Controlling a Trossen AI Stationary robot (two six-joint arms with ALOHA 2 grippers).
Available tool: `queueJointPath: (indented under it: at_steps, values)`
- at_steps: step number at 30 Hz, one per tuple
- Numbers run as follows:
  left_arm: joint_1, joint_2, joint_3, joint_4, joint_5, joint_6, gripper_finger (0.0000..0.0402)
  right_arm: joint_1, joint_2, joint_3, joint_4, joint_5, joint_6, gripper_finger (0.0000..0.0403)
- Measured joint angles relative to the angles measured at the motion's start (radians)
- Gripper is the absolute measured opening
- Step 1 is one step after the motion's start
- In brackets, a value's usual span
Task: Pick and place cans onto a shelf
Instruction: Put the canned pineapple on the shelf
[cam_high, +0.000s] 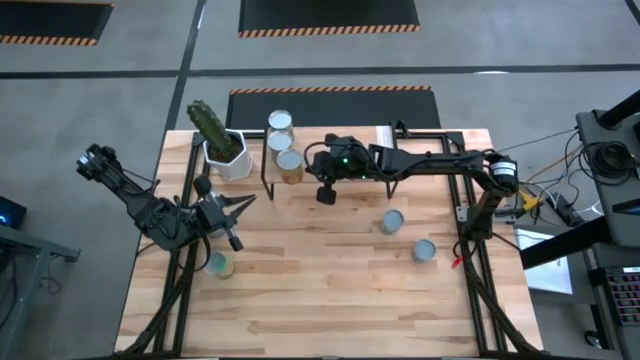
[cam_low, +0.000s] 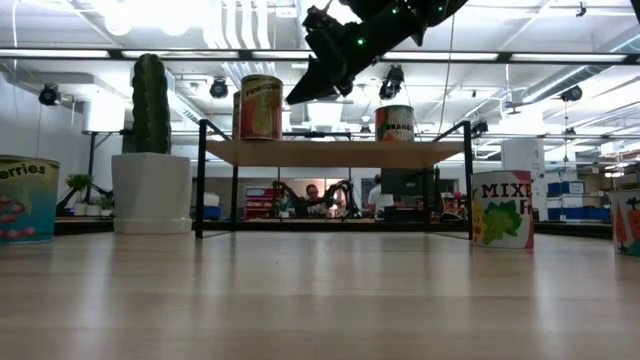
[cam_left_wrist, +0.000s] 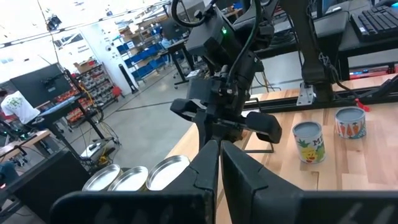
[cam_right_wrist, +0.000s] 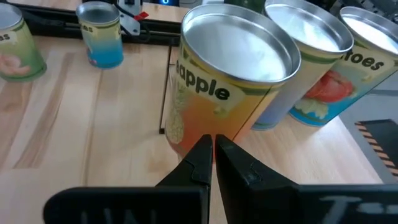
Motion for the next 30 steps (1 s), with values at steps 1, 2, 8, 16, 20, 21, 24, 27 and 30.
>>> queueJointPath:
  at_steps: [1,2,8,16,20,21,24,27,30]
  values:
    - [0.000,0.000,0.000,0.000,0.000,0.000,0.0001,-0.001,0.000,0.000,0.001,0.000,-0.001,0.0009]
    - [0.000,0.000,0.000,0.000,0.000,0.000,0.0001,-0.001,0.003,0.000,0.002,0.000,-0.003,0.0009]
    - [0.000,0.000,0.000,0.000,0.000,0.000,0.0001,-0.003,0.039,0.000,0.064,-0.001,-0.003,0.0009]
    - [0.000,0.000,0.000,0.000,0.001,0.000,0.0001,0.000,0.064,-0.001,0.112,-0.002,-0.012,0.0009]
    - [0.000,0.000,0.000,0.000,0.001,0.000,0.0001,0.000,0.064,0.000,0.133,-0.008,-0.015,0.0009]
    - [0.000,0.000,0.000,0.000,0.001,0.000,0.0001,0.000,0.064,0.000,0.140,-0.008,-0.015,0.0009]
    - [0.000,0.000,0.000,0.000,0.001,0.000,0.0001,0.000,0.065,0.000,0.163,-0.008,-0.015,0.0009]
    - [0.000,0.000,0.000,0.000,0.001,0.000,0.0001,0.000,0.069,0.000,0.178,-0.025,-0.012,0.0009]
    - [0.000,0.000,0.000,0.000,0.001,0.000,0.0001,0.001,0.069,0.000,0.179,-0.046,-0.014,0.0009]
